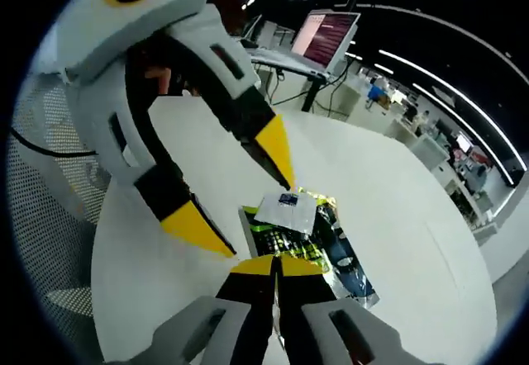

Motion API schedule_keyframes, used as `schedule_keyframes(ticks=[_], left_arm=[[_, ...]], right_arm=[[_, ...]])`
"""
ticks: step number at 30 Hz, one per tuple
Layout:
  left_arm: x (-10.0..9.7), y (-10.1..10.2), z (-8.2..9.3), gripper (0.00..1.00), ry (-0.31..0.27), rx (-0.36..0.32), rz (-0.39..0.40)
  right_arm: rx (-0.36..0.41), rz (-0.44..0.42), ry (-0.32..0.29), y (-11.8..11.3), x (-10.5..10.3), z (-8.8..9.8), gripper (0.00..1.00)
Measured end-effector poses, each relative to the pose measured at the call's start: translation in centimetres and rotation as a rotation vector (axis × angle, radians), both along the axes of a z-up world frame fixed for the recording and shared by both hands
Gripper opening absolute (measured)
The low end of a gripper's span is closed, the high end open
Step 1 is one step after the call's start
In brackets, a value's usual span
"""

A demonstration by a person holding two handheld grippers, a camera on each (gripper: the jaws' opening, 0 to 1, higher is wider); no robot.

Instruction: Arrange the skincare products in the storage area until every visible bottle or jar stands upright without overlapping.

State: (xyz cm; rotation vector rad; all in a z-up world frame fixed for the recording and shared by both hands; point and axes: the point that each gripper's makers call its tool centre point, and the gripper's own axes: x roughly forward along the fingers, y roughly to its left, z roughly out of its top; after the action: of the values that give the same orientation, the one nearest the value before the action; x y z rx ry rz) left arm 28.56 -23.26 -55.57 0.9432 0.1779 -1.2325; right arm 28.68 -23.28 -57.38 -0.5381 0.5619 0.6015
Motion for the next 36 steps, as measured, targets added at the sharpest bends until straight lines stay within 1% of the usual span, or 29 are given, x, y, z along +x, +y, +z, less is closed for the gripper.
schedule_keyframes(ticks=[1,2,3,5,8,9,11,12,15,16,18,20,23,24,25,27,28,29,31,34,36], left_arm=[[0.0,-0.2,-0.4,0.34,-0.013,0.021,-0.018],[0.0,-0.3,-1.4,0.35,-0.039,0.072,-0.056],[0.1,-0.2,-1.8,0.35,-0.065,0.108,-0.075],[0.0,-0.2,-2.5,0.35,-0.119,0.149,-0.099],[-0.5,-0.5,-3.1,0.36,-0.118,0.156,-0.128],[-0.2,-0.3,-3.6,0.36,-0.121,0.185,-0.128],[0.3,0.1,-3.7,0.35,-0.157,0.204,-0.129],[0.4,0.2,-3.7,0.34,-0.166,0.204,-0.128],[1.3,0.6,-3.6,0.31,-0.161,0.192,-0.104],[1.6,0.7,-3.8,0.3,-0.161,0.194,-0.098],[1.9,0.9,-3.9,0.26,-0.165,0.194,-0.087],[2.0,0.8,-3.7,0.22,-0.167,0.183,-0.076],[2.1,0.7,-3.8,0.22,-0.162,0.171,-0.069],[2.1,0.6,-3.9,0.21,-0.155,0.17,-0.066],[2.1,0.6,-3.9,0.2,-0.15,0.17,-0.066],[1.9,0.6,-3.9,0.19,-0.147,0.164,-0.064],[1.9,0.6,-3.8,0.19,-0.144,0.161,-0.063],[1.9,0.6,-3.8,0.19,-0.136,0.158,-0.059],[2.0,0.6,-3.7,0.18,-0.127,0.148,-0.053],[1.8,0.4,-3.6,0.16,-0.145,0.148,-0.066],[1.5,0.3,-3.8,0.19,-0.143,0.15,-0.077]], right_arm=[[-0.005,-0.004,-0.002,-0.1,0.0,0.0,0.0],[-0.012,-0.008,-0.003,-0.3,0.0,0.0,0.0],[-0.019,-0.01,-0.003,-0.4,0.0,-0.2,0.0],[-0.037,-0.007,0.011,-0.7,-0.5,-0.6,0.0],[-0.053,-0.007,0.032,-1.0,-1.2,-1.3,0.0],[-0.057,-0.005,0.058,-1.1,-1.6,-1.9,0.0],[-0.054,-0.002,0.058,-1.0,-1.9,-2.4,0.0],[-0.053,-0.001,0.059,-1.0,-2.0,-2.5,0.0],[-0.082,0.012,0.068,-1.1,-2.3,-3.2,0.13],[-0.087,0.015,0.065,-1.1,-2.2,-3.2,0.13],[-0.078,0.006,0.072,-1.1,-2.2,-3.4,0.09],[-0.072,-0.003,0.068,-1.1,-2.0,-3.6,0.09],[-0.087,-0.002,0.065,-1.3,-1.8,-4.2,0.09],[-0.094,0.001,0.063,-1.3,-1.7,-4.3,0.07],[-0.1,0.003,0.041,-1.4,-1.5,-4.1,0.05],[-0.116,-0.001,0.045,-1.7,-1.5,-4.1,0.0],[-0.13,0.001,0.046,-1.8,-1.5,-4.3,0.0],[-0.132,0.0,0.029,-2.0,-1.4,-4.2,0.0],[-0.126,-0.001,0.038,-2.0,-1.3,-4.3,0.0],[-0.144,-0.002,0.024,-2.3,-1.0,-4.2,0.0],[-0.16,0.008,0.013,-2.3,-0.9,-4.1,0.0]])
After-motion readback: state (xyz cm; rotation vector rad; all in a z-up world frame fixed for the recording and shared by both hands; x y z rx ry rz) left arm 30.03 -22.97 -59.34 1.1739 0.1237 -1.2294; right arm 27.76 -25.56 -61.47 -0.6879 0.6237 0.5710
